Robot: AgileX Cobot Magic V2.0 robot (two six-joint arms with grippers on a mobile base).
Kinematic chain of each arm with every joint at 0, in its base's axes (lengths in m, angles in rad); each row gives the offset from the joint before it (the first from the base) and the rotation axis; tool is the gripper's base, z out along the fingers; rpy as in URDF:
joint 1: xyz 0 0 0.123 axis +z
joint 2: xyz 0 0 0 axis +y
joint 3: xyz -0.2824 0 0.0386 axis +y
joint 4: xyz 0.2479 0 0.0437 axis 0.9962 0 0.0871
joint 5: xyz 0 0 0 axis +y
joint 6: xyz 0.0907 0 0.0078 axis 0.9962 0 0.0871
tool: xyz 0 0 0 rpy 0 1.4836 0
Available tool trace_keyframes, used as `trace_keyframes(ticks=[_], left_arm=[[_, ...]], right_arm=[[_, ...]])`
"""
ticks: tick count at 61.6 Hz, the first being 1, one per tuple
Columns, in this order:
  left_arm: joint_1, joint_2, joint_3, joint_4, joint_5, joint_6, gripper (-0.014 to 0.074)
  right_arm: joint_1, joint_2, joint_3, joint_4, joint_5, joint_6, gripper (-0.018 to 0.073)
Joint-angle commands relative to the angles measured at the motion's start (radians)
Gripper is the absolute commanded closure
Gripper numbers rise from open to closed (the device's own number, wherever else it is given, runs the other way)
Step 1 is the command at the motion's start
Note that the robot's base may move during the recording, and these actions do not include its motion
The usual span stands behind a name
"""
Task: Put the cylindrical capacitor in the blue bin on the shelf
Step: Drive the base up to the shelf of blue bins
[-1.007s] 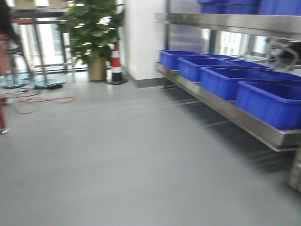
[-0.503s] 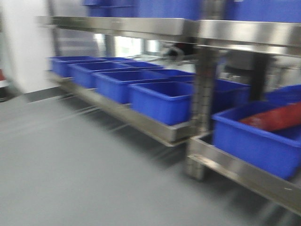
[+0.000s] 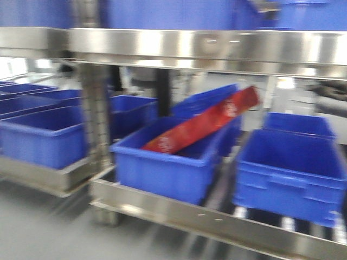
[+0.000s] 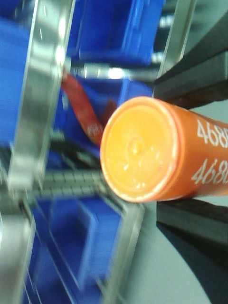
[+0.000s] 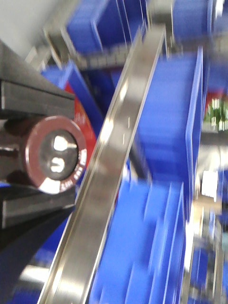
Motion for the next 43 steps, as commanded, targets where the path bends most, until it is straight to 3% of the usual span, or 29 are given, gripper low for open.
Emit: trace_keyframes(ticks=[1, 43], left_arm=[[-0.006, -0.004, 0.001, -0.001, -0.020, -0.003, 0.0707], [-0.006, -0.004, 0.001, -0.001, -0.020, -0.003, 0.0707]], right_arm=[[0.001, -0.001, -0.002, -0.004, -0.032, -0.005, 0.0722], [0.001, -0.001, -0.002, -0.004, -0.032, -0.005, 0.0722]])
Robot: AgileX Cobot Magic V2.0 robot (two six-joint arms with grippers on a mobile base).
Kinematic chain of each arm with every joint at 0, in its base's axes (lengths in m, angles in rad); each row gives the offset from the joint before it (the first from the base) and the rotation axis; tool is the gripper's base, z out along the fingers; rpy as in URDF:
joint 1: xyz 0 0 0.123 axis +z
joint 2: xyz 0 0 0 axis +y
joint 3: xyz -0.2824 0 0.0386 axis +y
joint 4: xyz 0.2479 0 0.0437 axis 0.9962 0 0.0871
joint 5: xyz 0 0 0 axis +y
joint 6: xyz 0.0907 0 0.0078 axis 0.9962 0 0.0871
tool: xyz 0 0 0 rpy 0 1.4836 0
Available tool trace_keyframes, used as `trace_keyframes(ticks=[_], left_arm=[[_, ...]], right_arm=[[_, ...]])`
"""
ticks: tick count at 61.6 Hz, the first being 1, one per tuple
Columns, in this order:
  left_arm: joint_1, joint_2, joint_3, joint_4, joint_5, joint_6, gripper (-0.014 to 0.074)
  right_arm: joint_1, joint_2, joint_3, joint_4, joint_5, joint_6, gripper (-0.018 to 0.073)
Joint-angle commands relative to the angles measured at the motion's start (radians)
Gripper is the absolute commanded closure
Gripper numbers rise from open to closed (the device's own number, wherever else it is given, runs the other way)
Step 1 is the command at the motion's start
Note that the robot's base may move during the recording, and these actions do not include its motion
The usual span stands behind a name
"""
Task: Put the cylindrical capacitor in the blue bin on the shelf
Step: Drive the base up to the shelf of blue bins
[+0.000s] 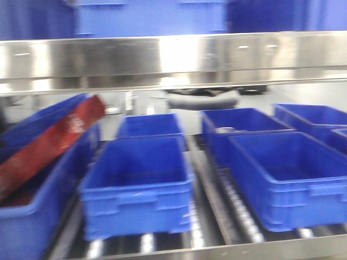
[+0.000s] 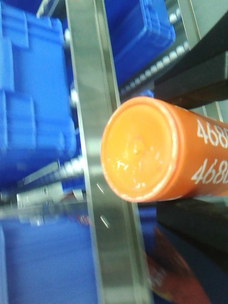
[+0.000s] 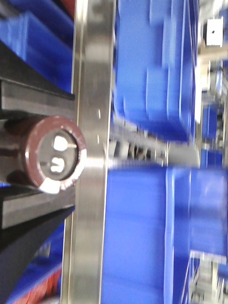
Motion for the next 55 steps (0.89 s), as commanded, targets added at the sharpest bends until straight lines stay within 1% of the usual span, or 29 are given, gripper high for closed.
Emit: trace_keyframes(ticks=[1, 55], left_arm=[[-0.006, -0.004, 0.001, -0.001, -0.020, -0.003, 0.0707], [-0.006, -0.004, 0.001, -0.001, -0.020, -0.003, 0.0707]], right_arm=[[0.001, -0.001, -0.002, -0.004, -0.032, -0.005, 0.0722], [0.001, -0.001, -0.002, -0.004, -0.032, -0.005, 0.0722]])
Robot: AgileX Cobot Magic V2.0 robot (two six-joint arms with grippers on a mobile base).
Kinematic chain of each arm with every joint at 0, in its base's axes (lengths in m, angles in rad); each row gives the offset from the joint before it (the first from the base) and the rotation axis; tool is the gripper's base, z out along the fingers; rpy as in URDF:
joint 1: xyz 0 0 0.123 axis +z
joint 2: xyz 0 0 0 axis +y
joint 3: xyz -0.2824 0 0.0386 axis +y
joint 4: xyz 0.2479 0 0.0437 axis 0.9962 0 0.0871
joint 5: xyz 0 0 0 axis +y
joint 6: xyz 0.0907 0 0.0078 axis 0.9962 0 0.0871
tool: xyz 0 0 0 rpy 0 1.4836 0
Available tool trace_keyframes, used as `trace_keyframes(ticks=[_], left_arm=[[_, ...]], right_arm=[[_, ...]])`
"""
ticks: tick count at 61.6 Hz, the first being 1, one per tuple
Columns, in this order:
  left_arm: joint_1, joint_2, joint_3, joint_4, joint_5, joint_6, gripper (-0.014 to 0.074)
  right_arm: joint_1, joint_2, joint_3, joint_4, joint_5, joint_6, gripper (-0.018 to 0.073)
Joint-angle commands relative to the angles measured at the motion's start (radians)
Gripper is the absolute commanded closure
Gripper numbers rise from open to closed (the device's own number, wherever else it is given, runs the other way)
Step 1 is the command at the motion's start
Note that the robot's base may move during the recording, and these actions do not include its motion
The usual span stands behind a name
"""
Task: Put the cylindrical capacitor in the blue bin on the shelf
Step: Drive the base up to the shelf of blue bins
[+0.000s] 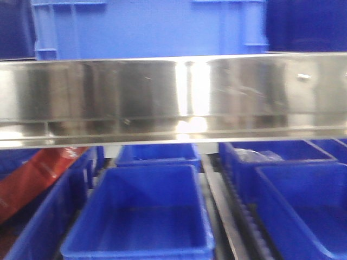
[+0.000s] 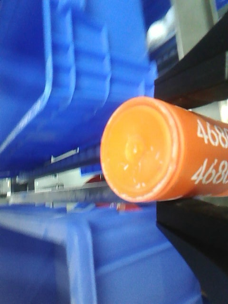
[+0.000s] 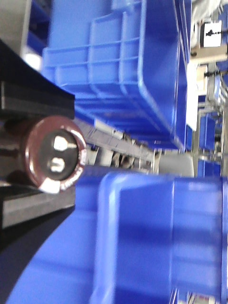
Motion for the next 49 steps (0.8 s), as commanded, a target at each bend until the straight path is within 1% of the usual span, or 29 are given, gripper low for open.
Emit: trace_keyframes(ticks=[1, 49], left_arm=[[-0.006, -0.004, 0.000, -0.001, -0.020, -0.003, 0.0707], [-0.006, -0.004, 0.000, -0.001, -0.020, -0.003, 0.0707]], right_arm=[[0.001, -0.001, -0.002, -0.004, -0.030, -0.005, 0.0722], [0.001, -0.001, -0.002, -0.004, -0.030, -0.005, 0.0722]])
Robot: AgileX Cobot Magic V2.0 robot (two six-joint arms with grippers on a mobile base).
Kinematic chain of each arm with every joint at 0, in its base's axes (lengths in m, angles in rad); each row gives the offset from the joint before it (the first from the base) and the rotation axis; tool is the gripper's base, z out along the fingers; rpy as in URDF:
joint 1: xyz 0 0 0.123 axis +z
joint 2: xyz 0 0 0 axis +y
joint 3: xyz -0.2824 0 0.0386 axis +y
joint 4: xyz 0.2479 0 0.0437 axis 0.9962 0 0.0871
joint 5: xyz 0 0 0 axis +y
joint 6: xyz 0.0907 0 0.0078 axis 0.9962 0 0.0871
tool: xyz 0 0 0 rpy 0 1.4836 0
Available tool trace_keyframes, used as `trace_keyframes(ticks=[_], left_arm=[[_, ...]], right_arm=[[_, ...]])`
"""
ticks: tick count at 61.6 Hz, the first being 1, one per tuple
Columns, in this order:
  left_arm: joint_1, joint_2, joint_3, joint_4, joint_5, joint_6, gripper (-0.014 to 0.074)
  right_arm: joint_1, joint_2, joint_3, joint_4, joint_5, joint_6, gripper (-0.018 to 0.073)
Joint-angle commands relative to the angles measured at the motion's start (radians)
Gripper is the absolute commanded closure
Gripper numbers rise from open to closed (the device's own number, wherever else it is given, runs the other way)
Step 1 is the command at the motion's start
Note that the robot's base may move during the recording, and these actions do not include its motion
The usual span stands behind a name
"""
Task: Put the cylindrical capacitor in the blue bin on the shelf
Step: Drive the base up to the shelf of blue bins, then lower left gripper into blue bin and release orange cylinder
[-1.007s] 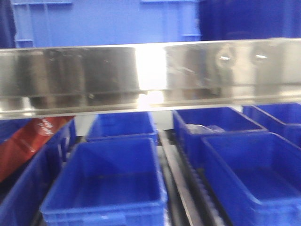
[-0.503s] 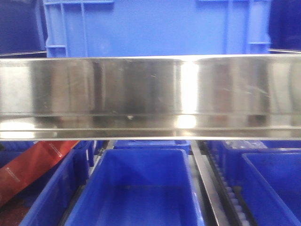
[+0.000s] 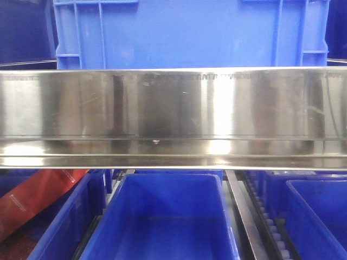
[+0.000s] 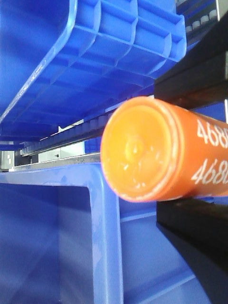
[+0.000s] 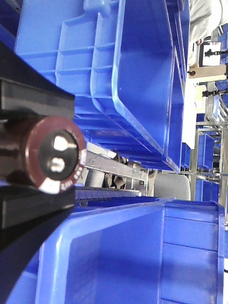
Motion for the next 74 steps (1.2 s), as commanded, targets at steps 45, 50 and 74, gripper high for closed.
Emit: trace_keyframes(ticks=[45, 50, 74], left_arm=[[-0.006, 0.000, 0.000, -0.004, -0.076, -0.003, 0.0707], [-0.006, 0.018, -0.012, -0.004, -0.105, -0.003, 0.0707], [-0.193, 0.431, -0.488, -0.003, -0.068, 0.052, 0.0707]], right_arm=[[0.001, -0.001, -0.002, -0.004, -0.030, -0.005, 0.0722], [0.001, -0.001, -0.002, -0.004, -0.030, -0.005, 0.0722], [0.001, -0.001, -0.002, -0.004, -0.034, -0.005, 0.0722]])
